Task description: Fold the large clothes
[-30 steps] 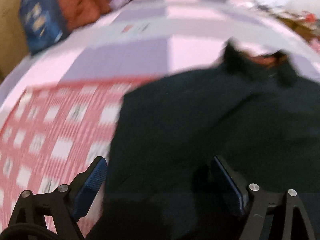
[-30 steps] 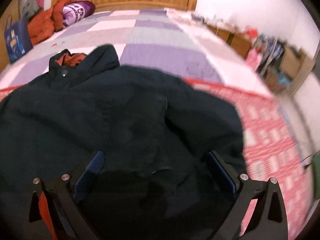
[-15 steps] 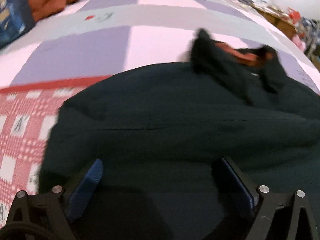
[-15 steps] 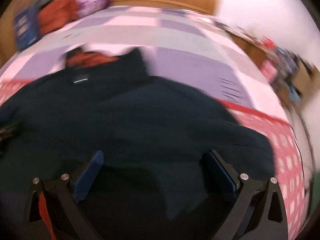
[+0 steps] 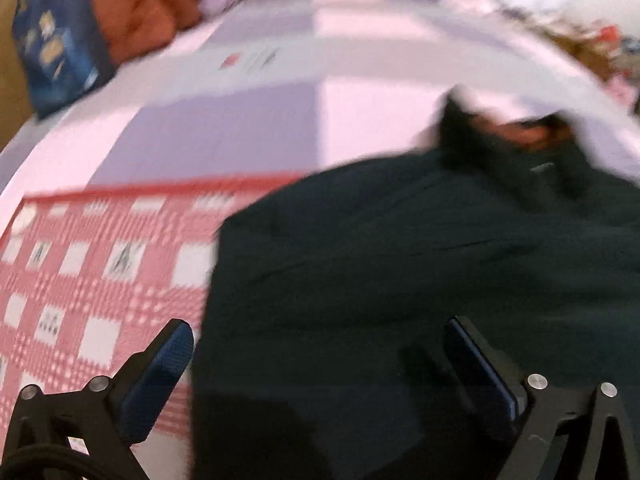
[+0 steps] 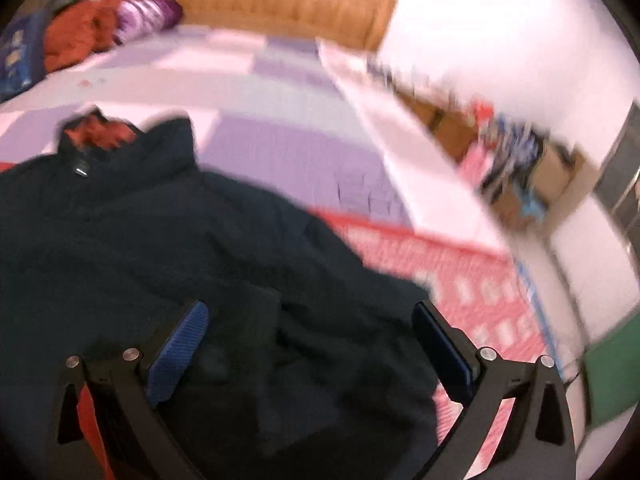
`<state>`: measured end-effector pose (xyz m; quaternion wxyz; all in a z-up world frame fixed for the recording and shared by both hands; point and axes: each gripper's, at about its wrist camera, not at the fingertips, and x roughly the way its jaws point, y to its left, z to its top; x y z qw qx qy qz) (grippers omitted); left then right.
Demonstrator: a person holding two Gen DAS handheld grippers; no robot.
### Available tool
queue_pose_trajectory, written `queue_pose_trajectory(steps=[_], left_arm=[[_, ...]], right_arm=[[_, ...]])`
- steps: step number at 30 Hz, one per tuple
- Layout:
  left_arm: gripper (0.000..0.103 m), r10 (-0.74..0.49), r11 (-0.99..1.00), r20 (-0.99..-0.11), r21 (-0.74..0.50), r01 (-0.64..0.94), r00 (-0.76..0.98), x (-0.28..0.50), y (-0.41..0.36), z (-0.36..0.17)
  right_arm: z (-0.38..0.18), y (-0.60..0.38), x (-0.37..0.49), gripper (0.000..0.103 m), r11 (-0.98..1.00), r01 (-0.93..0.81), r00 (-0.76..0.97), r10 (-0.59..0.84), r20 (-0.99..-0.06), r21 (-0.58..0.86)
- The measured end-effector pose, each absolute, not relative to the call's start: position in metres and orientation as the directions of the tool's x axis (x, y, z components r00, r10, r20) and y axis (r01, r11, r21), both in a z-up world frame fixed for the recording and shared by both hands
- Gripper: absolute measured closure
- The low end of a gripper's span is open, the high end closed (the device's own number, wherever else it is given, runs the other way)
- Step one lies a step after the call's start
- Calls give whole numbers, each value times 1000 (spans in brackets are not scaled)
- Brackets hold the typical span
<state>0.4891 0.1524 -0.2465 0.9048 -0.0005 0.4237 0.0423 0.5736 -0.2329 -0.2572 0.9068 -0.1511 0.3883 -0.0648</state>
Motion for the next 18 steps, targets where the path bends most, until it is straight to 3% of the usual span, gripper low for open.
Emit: queue_pose_trajectory(steps=[3,6,7,8,10,13,16,17,18], left_arm=[[0,-13,1000,-721,-18,-1,692,470,113,-227],[0,-94,995,-724,-37,97,683,462,69,-228],[5,-59,997,-735,-3,83,675,463,57,-234],[0,-13,998,-748,32,55,664,464,52,-241],[0,-51,999,-780,-29,46,624,469,63,-262],[0,-44,999,-784,-26,39,619,467,89,-283],[0,-37,999,-779,-24,29,626,462,111,-282],[0,-33,999,-778,-24,23,627,460,118,-282],[0,-38,999,-778,-27,26,627,460,122,-282]], right_arm=[[-229,-210,539,0,966,-56,757,-124,-642,-252],[-225,-167,517,0,974,-159,749,14,-662,-159],[-229,-153,512,0,971,-191,734,43,-678,-144],[-236,-139,507,1,965,-221,717,63,-694,-141],[-248,-128,503,0,955,-242,701,50,-711,-172],[-283,-146,507,0,956,-231,620,2,-785,-180],[-296,-202,510,1,975,-165,604,-20,-797,-150],[-297,-219,511,0,978,-103,594,-86,-800,-182],[-299,-248,513,0,995,-70,569,-18,-822,-70]])
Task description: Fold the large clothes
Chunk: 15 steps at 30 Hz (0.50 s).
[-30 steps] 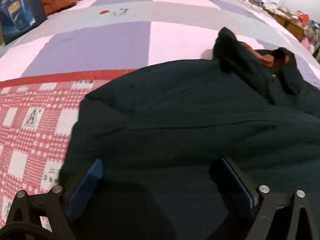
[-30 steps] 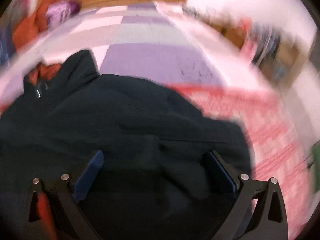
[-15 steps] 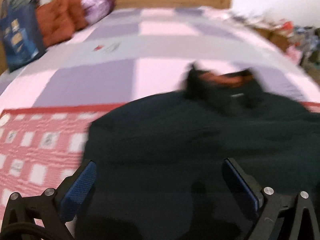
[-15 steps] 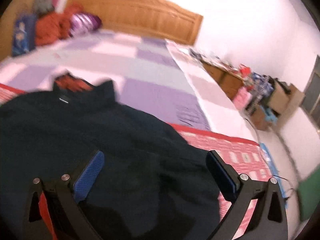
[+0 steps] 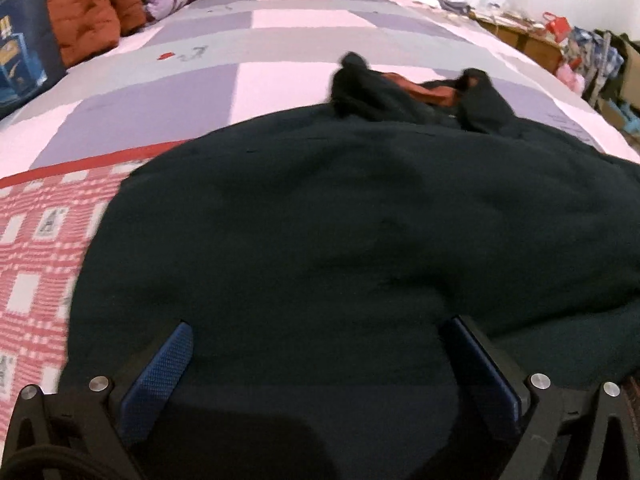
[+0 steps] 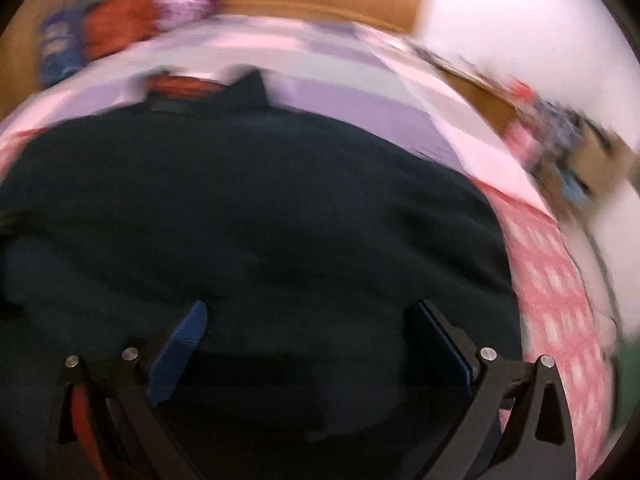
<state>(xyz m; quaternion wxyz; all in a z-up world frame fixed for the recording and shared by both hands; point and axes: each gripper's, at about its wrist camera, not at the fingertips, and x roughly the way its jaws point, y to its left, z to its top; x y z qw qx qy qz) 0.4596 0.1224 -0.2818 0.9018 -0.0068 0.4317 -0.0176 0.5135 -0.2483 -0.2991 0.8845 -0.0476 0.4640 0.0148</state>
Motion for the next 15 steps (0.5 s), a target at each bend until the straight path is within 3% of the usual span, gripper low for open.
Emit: queue_pose_trajectory(steps=[1,8,11,13,15], left_arm=[[0,-37,999,-777,-26,27,628,458,127,-282],[0,32,997,-740,70,30,671,452,108,-252],[0,1,995,-705,73,70,710,471,84,-228],[0,22,996,-712,79,49,701,495,70,-224],[0,45,998,-743,65,5,667,524,63,-232]], right_arm=[[-300,-259,512,0,998,-60,557,14,-830,-24],[-294,-252,513,0,990,-83,570,-50,-820,-118],[-263,-226,509,0,975,-78,656,-109,-747,-210],[-232,-199,513,0,970,-121,752,-48,-657,-209],[-226,-175,535,0,966,-165,745,-12,-667,-202]])
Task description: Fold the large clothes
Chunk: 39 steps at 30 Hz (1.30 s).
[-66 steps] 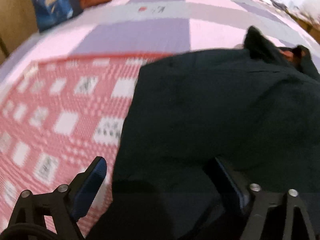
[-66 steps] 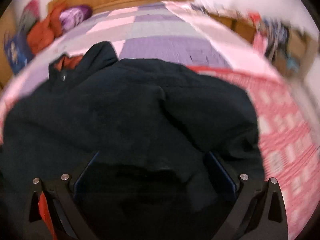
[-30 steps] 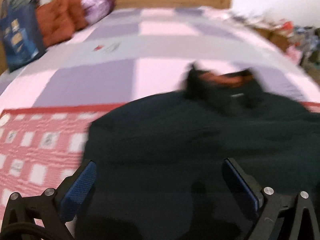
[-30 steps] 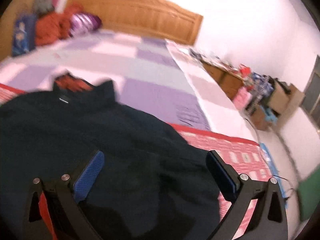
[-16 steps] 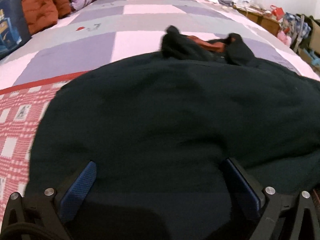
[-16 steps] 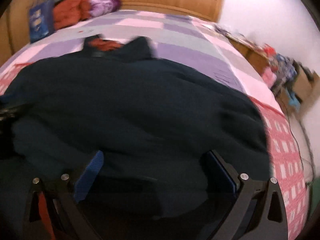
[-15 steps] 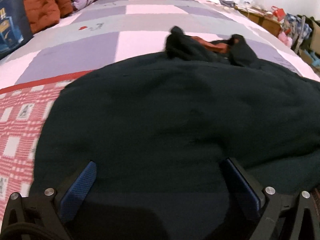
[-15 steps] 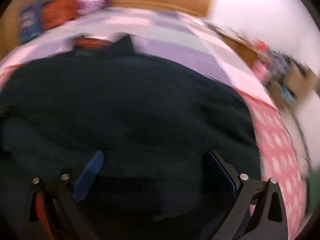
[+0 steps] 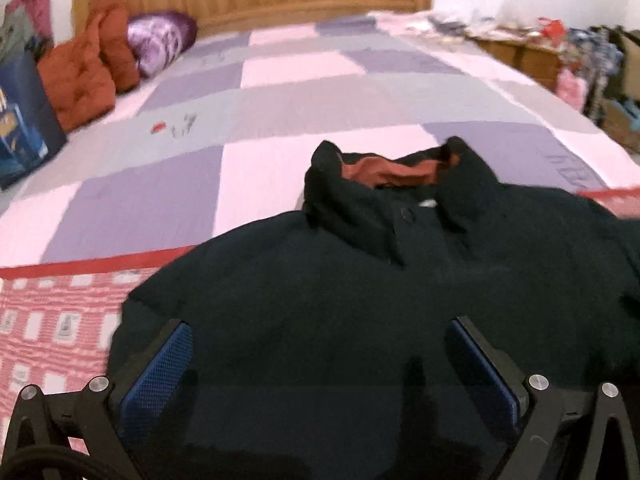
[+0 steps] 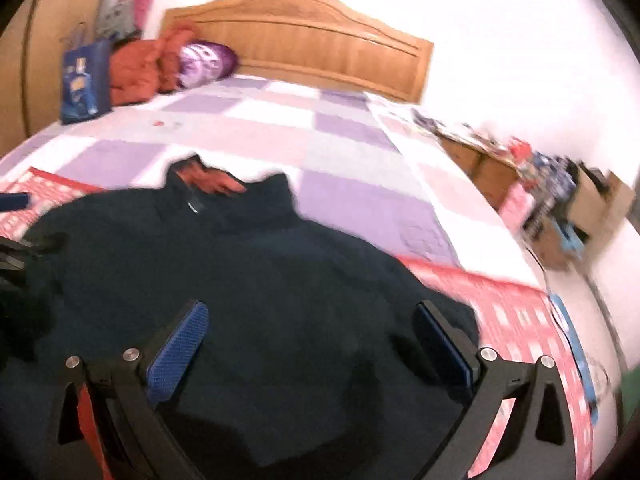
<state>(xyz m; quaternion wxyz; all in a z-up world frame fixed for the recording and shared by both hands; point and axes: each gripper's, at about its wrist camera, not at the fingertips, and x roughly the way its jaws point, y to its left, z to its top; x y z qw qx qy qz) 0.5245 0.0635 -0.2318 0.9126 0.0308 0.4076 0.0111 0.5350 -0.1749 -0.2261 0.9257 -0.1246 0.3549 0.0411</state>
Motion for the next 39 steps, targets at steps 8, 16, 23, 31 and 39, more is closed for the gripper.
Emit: queue_pose_trajectory(steps=[8,16,23,31,39], left_arm=[[0,86,994,-844,40,-98,529,544,129,-284],[0,182,976,-861,98,-196,475,534,176,-308],[0,173,980,-858,101,-170,484,537,176,-313],[0,203,979,-767,168,-114,609,458,160,-270],[0,225,958,-838,97,-270,498,427,219,-294]], right_arm=[[-287,-176,606,0,965,-212,537,-17,-843,-155],[-306,-252,612,0,990,-49,502,-88,-860,-130],[-319,-253,618,0,993,-47,509,-66,-858,-104],[-260,-243,555,0,989,-27,660,-91,-746,-145],[-292,-263,478,0,997,-51,550,-26,-835,-64]])
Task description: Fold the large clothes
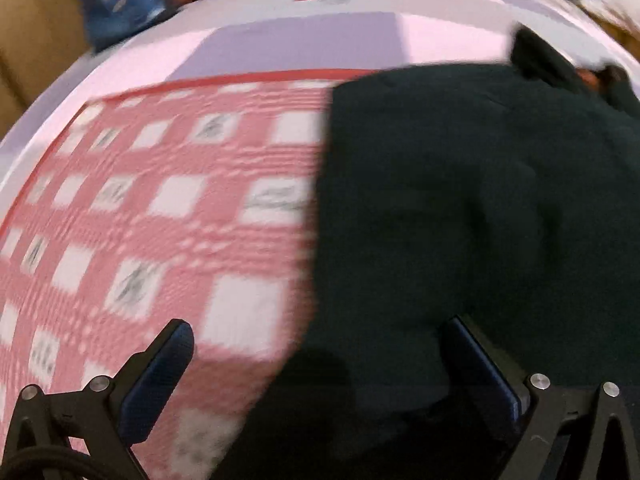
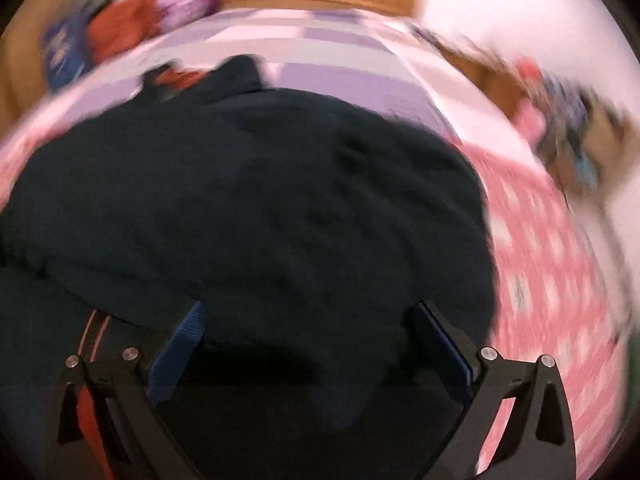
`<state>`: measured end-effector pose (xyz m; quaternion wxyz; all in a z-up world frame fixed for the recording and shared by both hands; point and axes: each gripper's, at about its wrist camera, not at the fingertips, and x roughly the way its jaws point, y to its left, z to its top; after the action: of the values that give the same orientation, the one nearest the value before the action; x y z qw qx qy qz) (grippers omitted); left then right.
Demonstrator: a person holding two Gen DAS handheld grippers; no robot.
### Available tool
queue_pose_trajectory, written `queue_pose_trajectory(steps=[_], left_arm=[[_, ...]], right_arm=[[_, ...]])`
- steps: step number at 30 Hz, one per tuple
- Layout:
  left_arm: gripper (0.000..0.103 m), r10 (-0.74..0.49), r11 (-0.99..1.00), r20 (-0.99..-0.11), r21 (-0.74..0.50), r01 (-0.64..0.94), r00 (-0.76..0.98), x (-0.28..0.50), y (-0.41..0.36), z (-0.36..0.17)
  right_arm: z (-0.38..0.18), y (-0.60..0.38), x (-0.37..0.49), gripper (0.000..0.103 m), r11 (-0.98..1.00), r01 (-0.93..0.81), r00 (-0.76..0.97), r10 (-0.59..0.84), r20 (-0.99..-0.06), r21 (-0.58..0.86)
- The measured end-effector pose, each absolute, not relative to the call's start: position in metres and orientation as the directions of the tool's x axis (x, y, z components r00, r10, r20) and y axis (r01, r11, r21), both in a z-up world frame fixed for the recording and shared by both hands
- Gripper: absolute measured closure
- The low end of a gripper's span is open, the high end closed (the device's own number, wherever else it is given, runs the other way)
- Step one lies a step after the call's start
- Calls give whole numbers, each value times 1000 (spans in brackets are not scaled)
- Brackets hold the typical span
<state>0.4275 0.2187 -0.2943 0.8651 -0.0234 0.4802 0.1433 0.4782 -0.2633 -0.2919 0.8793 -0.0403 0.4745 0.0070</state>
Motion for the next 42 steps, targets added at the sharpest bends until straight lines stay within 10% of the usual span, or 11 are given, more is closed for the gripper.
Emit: queue_pose_trajectory(steps=[11,19,31,42], left_arm=[[0,216,976,-890,191,-101,402,309,167,-295],[0,264,944,-899,167,-285,348,232,192,-288],[0,160,976,-925,95,-198,344,146,103,-297],[0,215,957,-915,128,-260,342,77,171,-283]], right_arm=[[-278,-244,378,0,984,-160,501,13,-865,-78],[-297,-326,320,0,998,-23,425,-39,-904,-54],[-297,-242,225,0,935,-353,407,142,-902,-12],[-292,-344,134,0,993,-43,373,-84,-924,-108]])
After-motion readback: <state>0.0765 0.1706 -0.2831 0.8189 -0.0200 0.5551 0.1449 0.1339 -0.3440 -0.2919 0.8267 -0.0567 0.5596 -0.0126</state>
